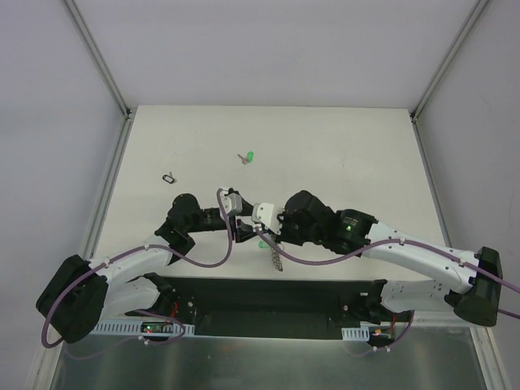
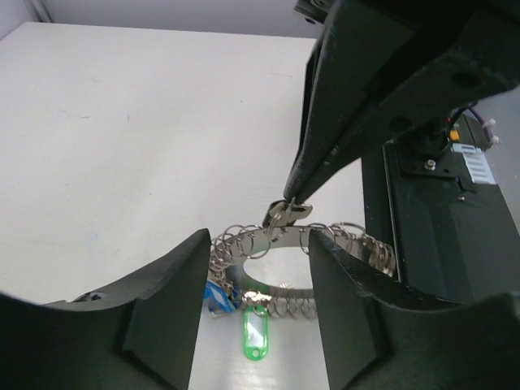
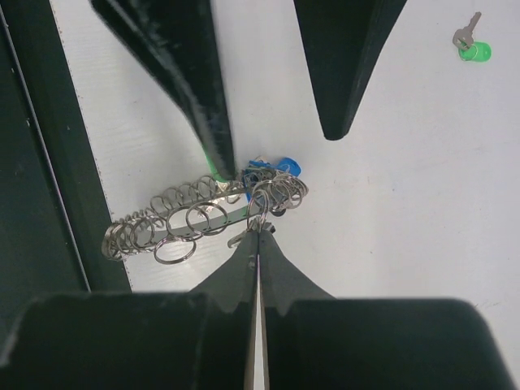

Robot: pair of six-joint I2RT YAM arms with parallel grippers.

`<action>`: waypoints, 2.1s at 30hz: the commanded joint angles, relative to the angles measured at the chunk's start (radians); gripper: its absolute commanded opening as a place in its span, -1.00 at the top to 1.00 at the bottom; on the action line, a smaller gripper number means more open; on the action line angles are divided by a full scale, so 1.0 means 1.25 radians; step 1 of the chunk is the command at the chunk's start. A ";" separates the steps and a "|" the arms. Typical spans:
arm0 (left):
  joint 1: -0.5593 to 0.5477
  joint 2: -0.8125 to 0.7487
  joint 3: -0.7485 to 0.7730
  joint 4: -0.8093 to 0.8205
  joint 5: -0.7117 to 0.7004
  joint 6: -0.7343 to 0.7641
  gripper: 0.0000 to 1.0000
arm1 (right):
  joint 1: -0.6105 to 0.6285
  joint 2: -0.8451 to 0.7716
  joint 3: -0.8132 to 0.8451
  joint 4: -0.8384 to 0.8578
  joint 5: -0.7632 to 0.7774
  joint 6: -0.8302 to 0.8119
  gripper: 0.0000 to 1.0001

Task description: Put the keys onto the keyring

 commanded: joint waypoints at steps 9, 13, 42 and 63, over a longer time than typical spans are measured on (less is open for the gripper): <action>-0.003 0.071 0.138 -0.208 0.159 0.216 0.09 | 0.010 0.007 0.066 -0.026 -0.016 -0.026 0.97; -0.004 0.108 0.168 -0.211 0.209 0.215 0.19 | 0.010 0.008 0.066 -0.025 -0.014 -0.026 0.97; 0.041 0.251 0.095 0.221 0.304 -0.042 0.36 | 0.011 -0.019 0.042 0.005 -0.013 -0.015 0.98; 0.028 0.294 0.140 0.208 0.359 -0.064 0.39 | 0.011 -0.019 0.044 0.002 -0.020 -0.014 0.98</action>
